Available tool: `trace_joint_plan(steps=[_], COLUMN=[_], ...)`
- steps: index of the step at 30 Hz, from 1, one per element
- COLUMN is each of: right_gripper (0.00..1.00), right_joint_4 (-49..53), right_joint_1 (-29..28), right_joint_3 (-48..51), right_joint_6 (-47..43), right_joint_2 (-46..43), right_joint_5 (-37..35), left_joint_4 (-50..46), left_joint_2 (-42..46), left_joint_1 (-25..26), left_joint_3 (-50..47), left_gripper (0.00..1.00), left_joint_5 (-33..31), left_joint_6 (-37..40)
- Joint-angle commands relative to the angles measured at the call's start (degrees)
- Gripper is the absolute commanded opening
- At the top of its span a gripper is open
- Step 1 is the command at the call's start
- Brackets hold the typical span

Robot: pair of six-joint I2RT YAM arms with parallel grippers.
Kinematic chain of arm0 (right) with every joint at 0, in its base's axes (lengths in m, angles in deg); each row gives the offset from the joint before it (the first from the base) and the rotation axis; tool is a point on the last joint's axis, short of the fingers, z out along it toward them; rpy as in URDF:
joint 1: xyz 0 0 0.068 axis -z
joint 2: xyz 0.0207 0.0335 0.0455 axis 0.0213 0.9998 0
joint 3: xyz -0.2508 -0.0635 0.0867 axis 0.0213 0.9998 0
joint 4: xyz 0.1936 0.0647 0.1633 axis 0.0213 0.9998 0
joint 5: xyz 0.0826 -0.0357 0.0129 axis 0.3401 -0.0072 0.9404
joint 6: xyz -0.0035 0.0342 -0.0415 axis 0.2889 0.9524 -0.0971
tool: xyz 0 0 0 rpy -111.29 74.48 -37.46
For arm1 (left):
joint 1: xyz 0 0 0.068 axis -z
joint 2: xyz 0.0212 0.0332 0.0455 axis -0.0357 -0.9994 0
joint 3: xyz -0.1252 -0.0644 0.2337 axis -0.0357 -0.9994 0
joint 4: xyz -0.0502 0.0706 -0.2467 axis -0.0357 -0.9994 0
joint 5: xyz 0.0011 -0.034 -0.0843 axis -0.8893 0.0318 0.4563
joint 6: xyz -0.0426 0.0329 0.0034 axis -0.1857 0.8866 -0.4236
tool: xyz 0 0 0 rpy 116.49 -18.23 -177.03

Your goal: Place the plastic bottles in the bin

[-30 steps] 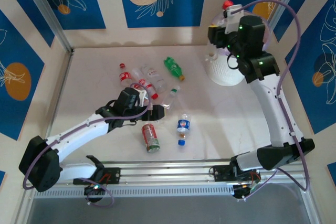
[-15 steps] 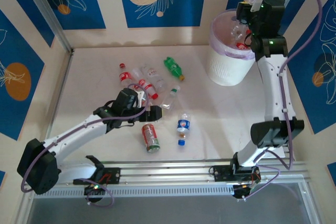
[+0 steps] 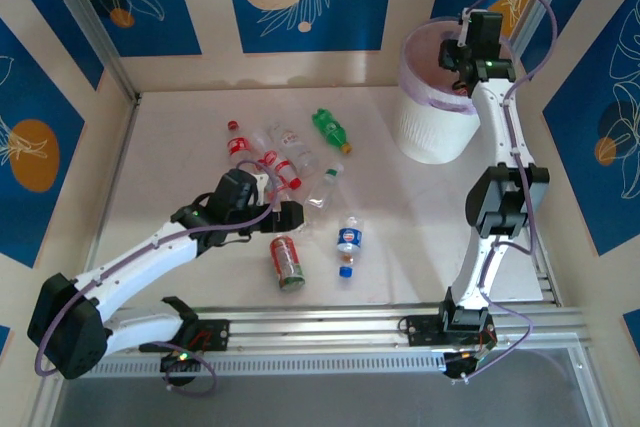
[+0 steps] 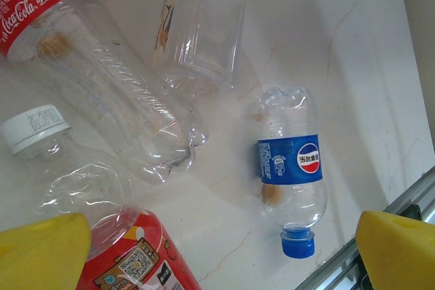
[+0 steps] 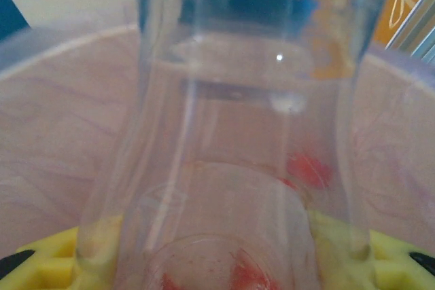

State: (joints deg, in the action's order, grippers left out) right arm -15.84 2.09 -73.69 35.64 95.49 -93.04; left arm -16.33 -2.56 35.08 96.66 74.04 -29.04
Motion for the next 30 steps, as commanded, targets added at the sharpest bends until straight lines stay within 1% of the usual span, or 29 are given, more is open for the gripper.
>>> trace_joint_plan(steps=[1, 5, 11, 14, 16, 19, 21, 29, 30], right_gripper=[0.53, 0.54, 0.61, 0.67, 0.76, 0.85, 0.89, 0.96, 0.98], right_joint_4=[3.23, 4.85, 7.64, 8.68, 9.15, 9.68, 9.79, 11.96, 12.53], right_joint_1=[0.47, 0.73, 0.98, 1.21, 1.46, 1.57, 1.74, 1.87, 1.87], right_joint_3=[-2.64, -3.28, -5.78, -6.94, -7.53, -7.89, -7.96, -11.37, -12.2], right_joint_6=[1.39, 2.32, 2.72, 3.1, 3.23, 3.4, 3.53, 3.08, 3.16], right_joint_2=[1.84, 4.38, 8.59, 9.83, 10.32, 10.56, 10.48, 10.31, 10.1], right_joint_5=[2.41, 4.75, 5.75, 6.1, 6.44, 6.37, 6.41, 6.43, 6.37], left_joint_4=[-0.54, -0.4, -0.19, -0.17, -0.06, 0.15, 0.25, 0.56, 0.51], left_joint_2=[0.16, -0.08, -0.73, -0.73, -0.81, -0.9, -1.01, -0.91, -0.77], left_joint_1=[-0.69, -0.94, -1.06, -1.14, -1.21, -1.19, -1.26, -1.33, -1.28], left_joint_3=[-0.66, -0.7, -0.75, -0.92, -0.95, -1.14, -1.19, -1.71, -1.76], left_gripper=[1.0, 1.0, 1.0, 1.0, 1.0, 1.0, 1.0, 1.0, 1.0], left_joint_5=[-0.6, -0.53, -0.25, -0.34, -0.34, -0.25, -0.16, 0.01, -0.08], left_joint_6=[-0.27, -0.11, -0.11, -0.06, -0.12, -0.2, -0.35, -0.46, -0.46])
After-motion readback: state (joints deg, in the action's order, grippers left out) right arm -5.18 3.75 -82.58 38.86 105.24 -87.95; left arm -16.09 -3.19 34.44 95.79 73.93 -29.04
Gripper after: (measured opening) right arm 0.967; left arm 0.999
